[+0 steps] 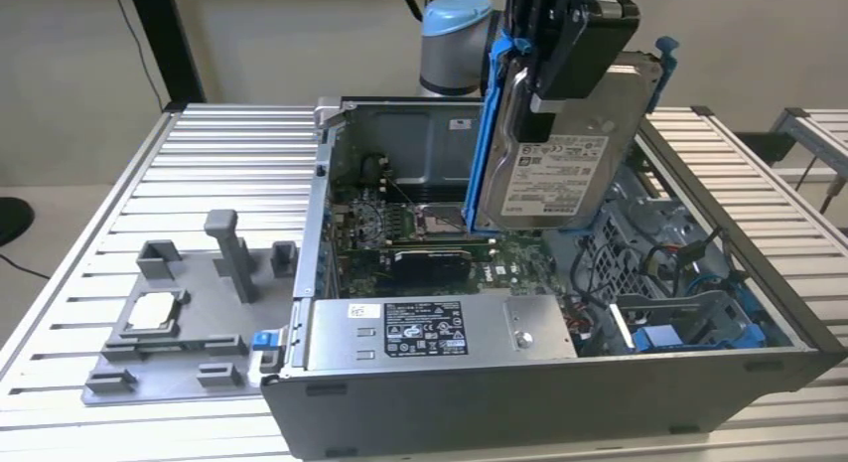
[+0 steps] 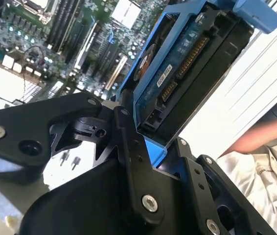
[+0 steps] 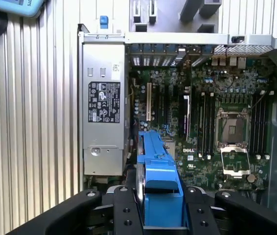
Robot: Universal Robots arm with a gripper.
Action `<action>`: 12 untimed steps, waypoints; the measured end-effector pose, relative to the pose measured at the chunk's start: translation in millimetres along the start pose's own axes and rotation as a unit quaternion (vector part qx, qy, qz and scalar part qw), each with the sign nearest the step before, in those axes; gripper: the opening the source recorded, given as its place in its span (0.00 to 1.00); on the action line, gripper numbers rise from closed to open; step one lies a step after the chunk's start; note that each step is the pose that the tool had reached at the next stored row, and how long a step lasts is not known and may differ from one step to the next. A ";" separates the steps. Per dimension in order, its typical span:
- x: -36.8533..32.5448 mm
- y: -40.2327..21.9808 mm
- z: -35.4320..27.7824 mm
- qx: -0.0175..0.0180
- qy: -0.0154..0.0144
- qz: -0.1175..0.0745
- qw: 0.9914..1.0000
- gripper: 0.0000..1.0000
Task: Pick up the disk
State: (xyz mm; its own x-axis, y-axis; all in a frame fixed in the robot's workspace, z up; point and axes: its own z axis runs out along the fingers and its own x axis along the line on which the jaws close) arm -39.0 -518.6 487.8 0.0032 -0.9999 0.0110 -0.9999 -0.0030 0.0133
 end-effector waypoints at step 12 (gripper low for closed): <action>25.0 -17.1 0.4 0.000 0.000 0.000 1.000 0.00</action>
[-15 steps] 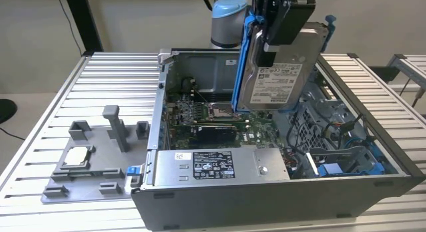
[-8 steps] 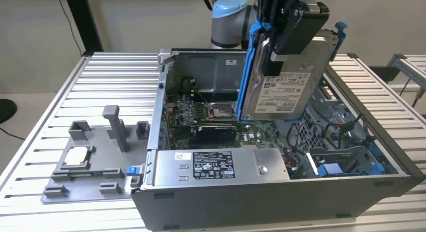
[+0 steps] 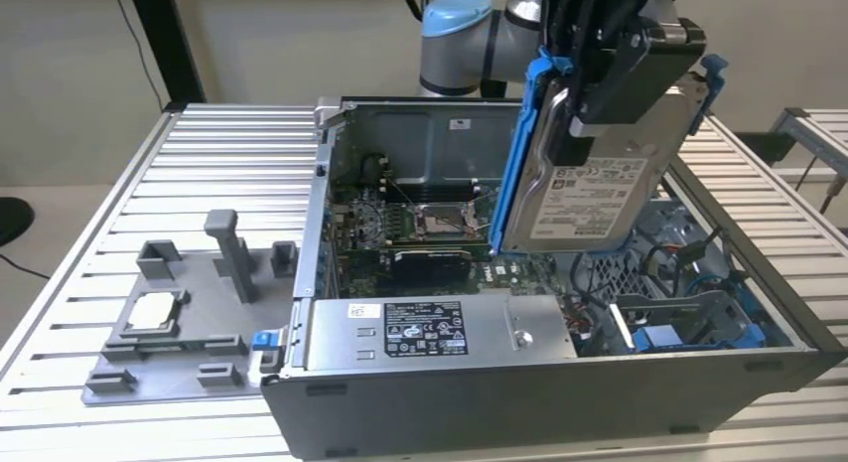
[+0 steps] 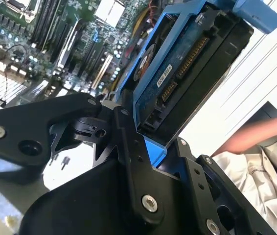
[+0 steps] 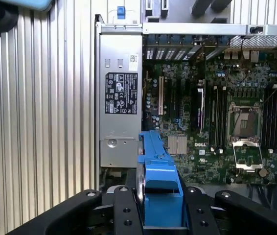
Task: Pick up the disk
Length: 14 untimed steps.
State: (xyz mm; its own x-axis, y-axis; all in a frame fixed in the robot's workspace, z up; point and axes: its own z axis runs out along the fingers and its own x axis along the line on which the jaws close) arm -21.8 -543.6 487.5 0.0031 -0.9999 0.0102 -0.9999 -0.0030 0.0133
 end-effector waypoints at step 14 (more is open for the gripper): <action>18.2 -48.4 -0.3 0.000 -0.001 0.000 1.000 0.00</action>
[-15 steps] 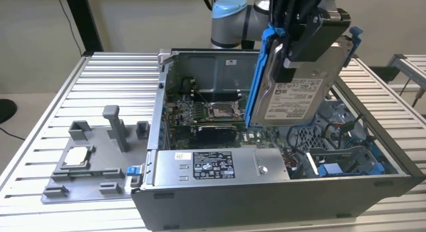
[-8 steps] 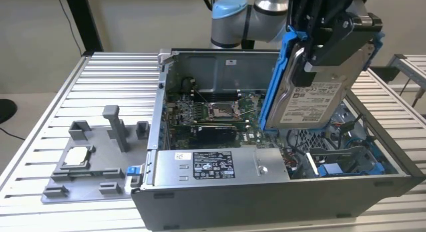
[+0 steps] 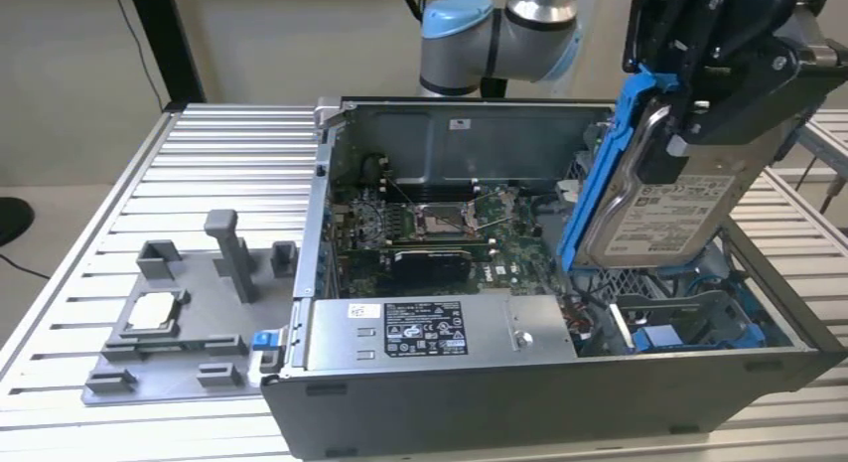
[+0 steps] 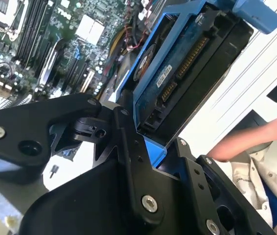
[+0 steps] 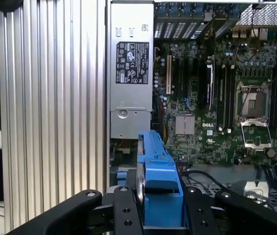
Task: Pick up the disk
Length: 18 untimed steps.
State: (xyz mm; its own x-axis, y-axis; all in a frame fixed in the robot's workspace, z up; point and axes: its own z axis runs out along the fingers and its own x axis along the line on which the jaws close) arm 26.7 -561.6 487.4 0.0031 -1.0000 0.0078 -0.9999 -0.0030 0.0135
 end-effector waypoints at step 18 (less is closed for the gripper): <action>13.8 -72.0 -0.2 0.000 -0.001 0.000 1.000 0.00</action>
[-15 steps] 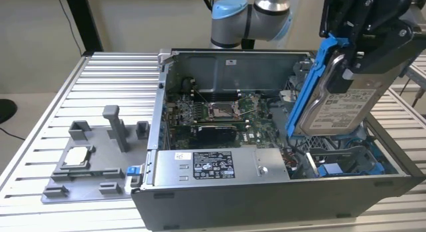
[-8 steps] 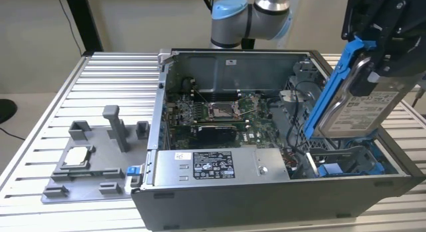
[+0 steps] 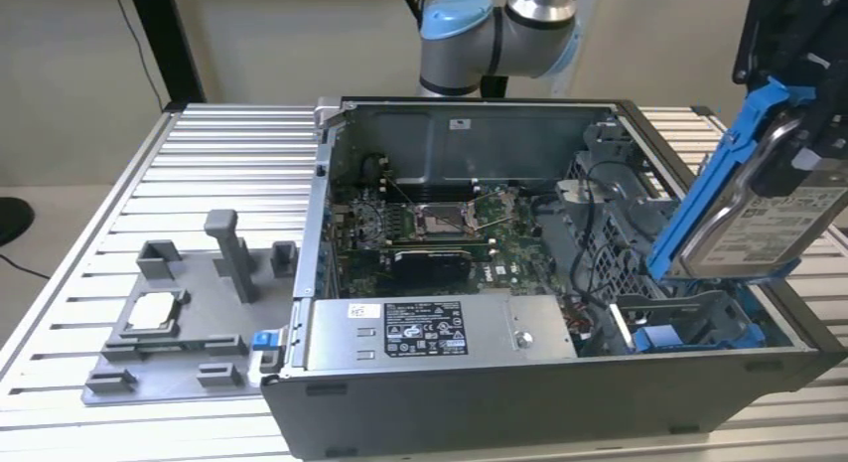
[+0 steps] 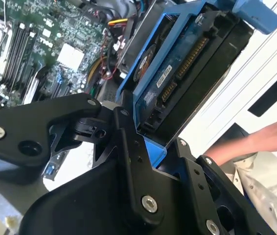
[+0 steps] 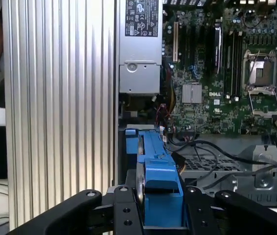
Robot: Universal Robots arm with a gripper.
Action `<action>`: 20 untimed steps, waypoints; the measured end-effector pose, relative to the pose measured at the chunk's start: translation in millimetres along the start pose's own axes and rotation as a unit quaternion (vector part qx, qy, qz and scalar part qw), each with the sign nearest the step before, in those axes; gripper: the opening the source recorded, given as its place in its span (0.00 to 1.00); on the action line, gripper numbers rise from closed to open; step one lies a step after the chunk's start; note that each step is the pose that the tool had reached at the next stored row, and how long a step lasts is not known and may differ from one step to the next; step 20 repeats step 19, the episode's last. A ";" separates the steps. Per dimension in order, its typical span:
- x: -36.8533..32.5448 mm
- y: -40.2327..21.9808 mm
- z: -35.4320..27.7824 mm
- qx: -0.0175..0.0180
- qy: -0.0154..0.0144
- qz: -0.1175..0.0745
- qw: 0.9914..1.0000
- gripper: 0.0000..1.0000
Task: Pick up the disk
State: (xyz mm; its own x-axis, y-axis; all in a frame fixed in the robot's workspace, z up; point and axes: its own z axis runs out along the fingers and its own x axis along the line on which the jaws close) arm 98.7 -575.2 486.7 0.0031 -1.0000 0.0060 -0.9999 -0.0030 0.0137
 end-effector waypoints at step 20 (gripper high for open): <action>3.8 -6.7 2.7 0.000 -0.010 0.000 1.000 0.00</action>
